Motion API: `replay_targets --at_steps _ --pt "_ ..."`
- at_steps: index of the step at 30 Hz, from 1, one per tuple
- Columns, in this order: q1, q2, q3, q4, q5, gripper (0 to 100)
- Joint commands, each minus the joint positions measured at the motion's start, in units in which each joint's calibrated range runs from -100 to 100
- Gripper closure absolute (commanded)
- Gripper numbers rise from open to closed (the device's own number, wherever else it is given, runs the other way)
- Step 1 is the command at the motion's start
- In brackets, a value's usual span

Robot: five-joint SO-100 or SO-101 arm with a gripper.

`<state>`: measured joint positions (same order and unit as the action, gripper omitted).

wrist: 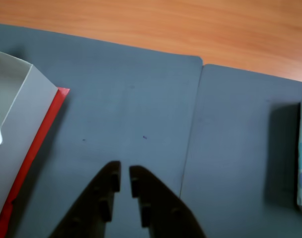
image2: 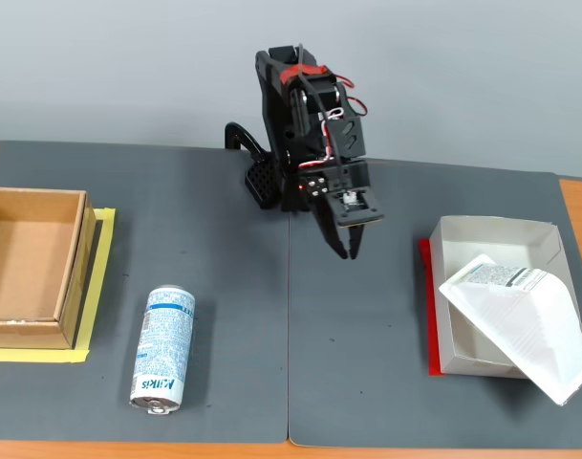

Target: Pick the sandwich and put it in the gray box

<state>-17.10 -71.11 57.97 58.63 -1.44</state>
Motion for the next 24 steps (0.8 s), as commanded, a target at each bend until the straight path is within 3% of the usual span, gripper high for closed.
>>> replay_targets --at_steps 1,24 --pt "1.47 -3.28 2.05 -1.08 0.22 98" --pt "7.96 -20.07 25.02 -4.98 1.73 98"
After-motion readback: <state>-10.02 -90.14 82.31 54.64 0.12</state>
